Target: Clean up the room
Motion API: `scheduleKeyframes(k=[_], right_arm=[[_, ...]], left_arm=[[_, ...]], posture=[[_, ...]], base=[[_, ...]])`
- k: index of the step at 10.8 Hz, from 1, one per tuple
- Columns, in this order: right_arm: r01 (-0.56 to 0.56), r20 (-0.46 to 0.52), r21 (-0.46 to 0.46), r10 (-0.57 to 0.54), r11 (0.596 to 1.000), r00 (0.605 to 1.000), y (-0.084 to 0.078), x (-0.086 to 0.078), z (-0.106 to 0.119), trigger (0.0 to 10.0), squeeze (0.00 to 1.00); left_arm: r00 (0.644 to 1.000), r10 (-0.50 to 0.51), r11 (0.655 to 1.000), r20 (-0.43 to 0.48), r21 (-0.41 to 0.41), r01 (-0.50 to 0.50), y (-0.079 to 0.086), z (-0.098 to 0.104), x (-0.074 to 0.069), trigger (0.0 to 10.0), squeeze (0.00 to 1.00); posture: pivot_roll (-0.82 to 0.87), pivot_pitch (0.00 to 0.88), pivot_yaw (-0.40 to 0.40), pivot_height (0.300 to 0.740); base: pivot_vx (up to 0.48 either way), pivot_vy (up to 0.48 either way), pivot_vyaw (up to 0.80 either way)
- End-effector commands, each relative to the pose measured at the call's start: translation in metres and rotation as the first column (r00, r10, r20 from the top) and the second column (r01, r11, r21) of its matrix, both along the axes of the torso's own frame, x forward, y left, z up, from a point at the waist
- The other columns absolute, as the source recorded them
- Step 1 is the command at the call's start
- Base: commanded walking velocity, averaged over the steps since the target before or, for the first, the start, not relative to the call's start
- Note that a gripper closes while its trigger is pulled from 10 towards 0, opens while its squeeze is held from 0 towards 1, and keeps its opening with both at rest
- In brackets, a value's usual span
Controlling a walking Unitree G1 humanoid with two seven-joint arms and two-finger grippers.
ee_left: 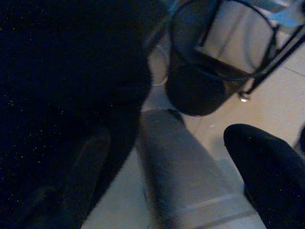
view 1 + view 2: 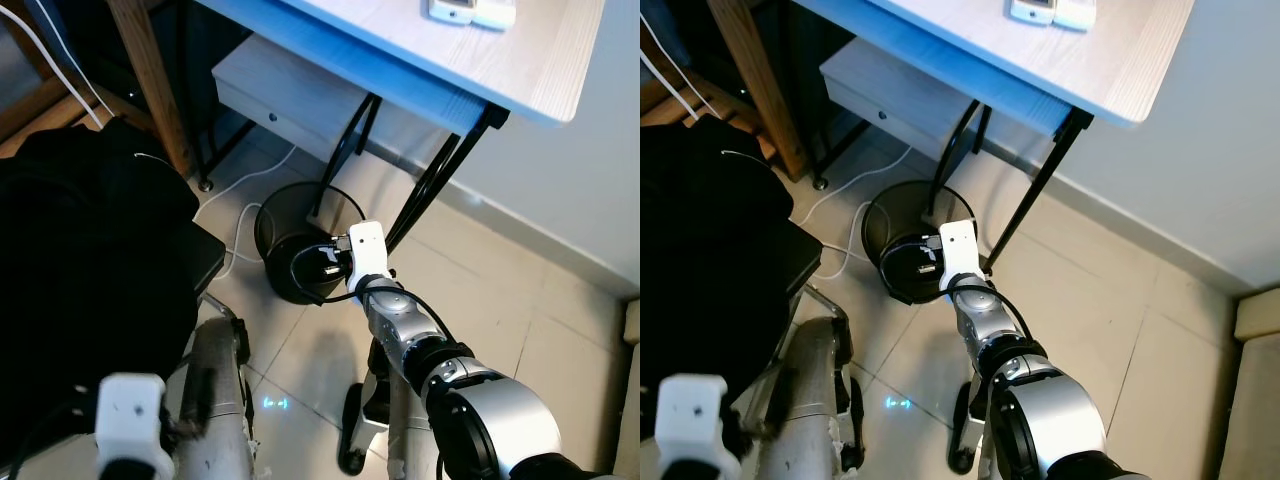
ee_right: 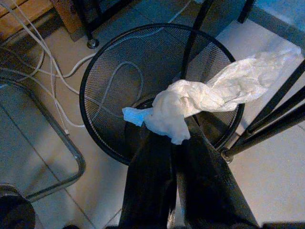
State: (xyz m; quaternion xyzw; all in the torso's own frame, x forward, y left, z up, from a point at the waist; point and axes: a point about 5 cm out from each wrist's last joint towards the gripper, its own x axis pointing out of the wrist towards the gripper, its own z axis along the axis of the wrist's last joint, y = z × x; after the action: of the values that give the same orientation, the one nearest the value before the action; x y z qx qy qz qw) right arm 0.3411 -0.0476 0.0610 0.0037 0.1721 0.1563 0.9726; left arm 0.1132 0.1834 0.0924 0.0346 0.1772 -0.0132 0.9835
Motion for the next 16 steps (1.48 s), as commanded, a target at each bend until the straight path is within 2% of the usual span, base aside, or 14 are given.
scheduleKeyframes(k=[1, 3, 8, 10, 11, 12, 14, 16], right_arm=[[-0.014, -0.055, 0.024, 0.016, 1.0, 0.998, 0.016, -0.01, -0.008, 10.0, 0.0], [0.001, -0.067, 0.036, 0.001, 0.999, 0.998, 0.015, -0.01, -0.009, 10.0, 0.0], [-0.084, -0.131, 0.127, 0.1, 0.988, 0.986, 0.042, -0.021, -0.012, 10.0, 0.0], [-0.135, -0.139, 0.16, 0.158, 0.978, 0.978, 0.054, -0.024, -0.008, 10.0, 0.0], [-0.151, -0.139, 0.181, 0.178, 0.972, 0.974, 0.059, -0.025, -0.006, 10.0, 0.0], [-0.166, -0.138, 0.183, 0.193, 0.969, 0.971, 0.062, -0.026, -0.006, 10.0, 0.0], [-0.183, -0.125, 0.166, 0.205, 0.969, 0.971, 0.065, -0.026, -0.004, 10.0, 0.0], [-0.182, -0.118, 0.16, 0.202, 0.97, 0.972, 0.064, -0.024, -0.002, 10.0, 0.0]], left_arm=[[1.0, -0.016, 1.0, -0.019, -0.005, 0.016, -0.001, 0.001, -0.006, 10.0, 0.0], [0.999, -0.033, 0.999, -0.012, -0.012, 0.033, -0.001, 0.005, -0.005, 10.0, 0.0], [0.992, -0.13, 0.991, 0.004, -0.037, 0.13, -0.018, 0.011, -0.01, 10.0, 0.0], [0.991, -0.137, 0.99, 0.0, -0.043, 0.137, -0.019, 0.008, -0.007, 10.0, 0.0], [0.988, -0.152, 0.988, -0.017, -0.041, 0.151, -0.019, 0.004, -0.01, 10.0, 0.0], [0.987, -0.158, 0.987, -0.035, -0.024, 0.158, -0.016, 0.0, -0.014, 10.0, 0.0], [0.991, -0.093, 0.995, -0.093, 0.038, 0.097, 0.002, -0.011, -0.028, 10.0, 0.0], [0.994, -0.031, 0.998, -0.106, 0.057, 0.037, 0.012, -0.014, -0.032, 10.0, 0.0]], posture=[[0.29, 0.368, -0.093, 0.578], [0.28, 0.379, -0.078, 0.578], [0.31, 0.401, -0.102, 0.578], [0.31, 0.386, -0.104, 0.578], [0.32, 0.376, -0.103, 0.578], [0.32, 0.366, -0.104, 0.578], [0.33, 0.352, -0.113, 0.578], [0.34, 0.342, -0.117, 0.578]], base=[[0.0, 0.0, 0.0], [0.0, 0.0, 0.0], [0.0, 0.0, 0.0], [0.0, 0.0, 0.0], [0.0, 0.0, 0.0], [0.0, 0.0, 0.0], [0.0, 0.0, 0.0], [0.0, 0.0, 0.0]])
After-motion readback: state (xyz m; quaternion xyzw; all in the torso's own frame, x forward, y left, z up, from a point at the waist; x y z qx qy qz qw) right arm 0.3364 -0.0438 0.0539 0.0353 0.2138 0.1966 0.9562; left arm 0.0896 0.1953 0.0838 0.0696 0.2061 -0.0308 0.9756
